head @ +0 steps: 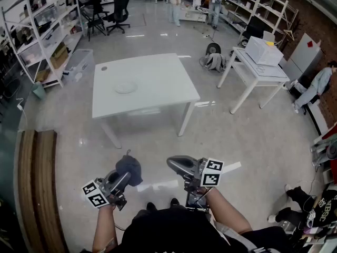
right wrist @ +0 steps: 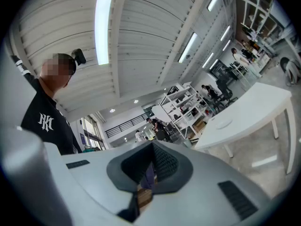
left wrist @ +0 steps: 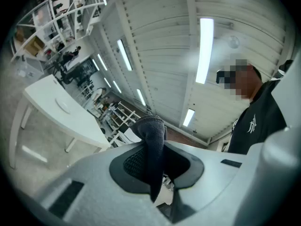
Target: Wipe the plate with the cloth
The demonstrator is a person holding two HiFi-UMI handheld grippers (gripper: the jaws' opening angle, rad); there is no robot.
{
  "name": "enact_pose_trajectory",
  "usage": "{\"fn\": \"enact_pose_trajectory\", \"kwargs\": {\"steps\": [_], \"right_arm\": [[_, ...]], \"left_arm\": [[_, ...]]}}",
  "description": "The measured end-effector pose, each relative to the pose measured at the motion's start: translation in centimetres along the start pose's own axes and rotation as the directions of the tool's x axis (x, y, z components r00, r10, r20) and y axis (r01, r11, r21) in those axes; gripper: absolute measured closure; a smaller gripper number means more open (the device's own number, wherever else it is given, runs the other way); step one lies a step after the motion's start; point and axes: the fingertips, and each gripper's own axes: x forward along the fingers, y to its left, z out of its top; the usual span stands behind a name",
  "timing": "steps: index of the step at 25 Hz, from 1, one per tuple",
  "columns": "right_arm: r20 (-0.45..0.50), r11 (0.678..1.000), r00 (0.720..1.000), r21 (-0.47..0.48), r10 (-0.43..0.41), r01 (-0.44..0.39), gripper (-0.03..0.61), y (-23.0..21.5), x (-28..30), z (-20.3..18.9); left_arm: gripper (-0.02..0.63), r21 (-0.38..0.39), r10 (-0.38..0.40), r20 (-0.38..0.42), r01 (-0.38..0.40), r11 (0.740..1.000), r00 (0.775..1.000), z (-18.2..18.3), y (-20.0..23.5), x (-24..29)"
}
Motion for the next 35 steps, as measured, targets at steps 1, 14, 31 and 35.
{"fn": "enact_pose_trajectory", "kwargs": {"steps": [1,14,31,35], "right_arm": [[0.008,1.000,1.000,-0.016,-0.012,0.012,0.575,0.0,-0.8,0.4],[0.049,0.995,0.996,-0.052,-0.080,0.082,0.574,-0.9,-9.1,0.8],[-0.023,0.997,0.998,-0.061,-0.058,0.057,0.489,-7.7,-13.3,2.8],[-0.027,0.996,0.997,-0.047,-0.078,0.077,0.492,-10.7,-11.7,3.2]], "left_arm": [[0.563,0.004,-0.005,-0.011,0.005,1.000,1.000,-0.4,0.1,0.7],[0.563,-0.014,0.004,-0.092,-0.005,1.000,0.996,-6.1,-3.7,6.0],[0.563,-0.041,0.158,-0.047,-0.160,0.986,0.986,-8.4,-1.1,9.8],[0.563,-0.068,0.162,-0.047,-0.165,0.984,0.986,-7.9,2.4,10.2]]}}
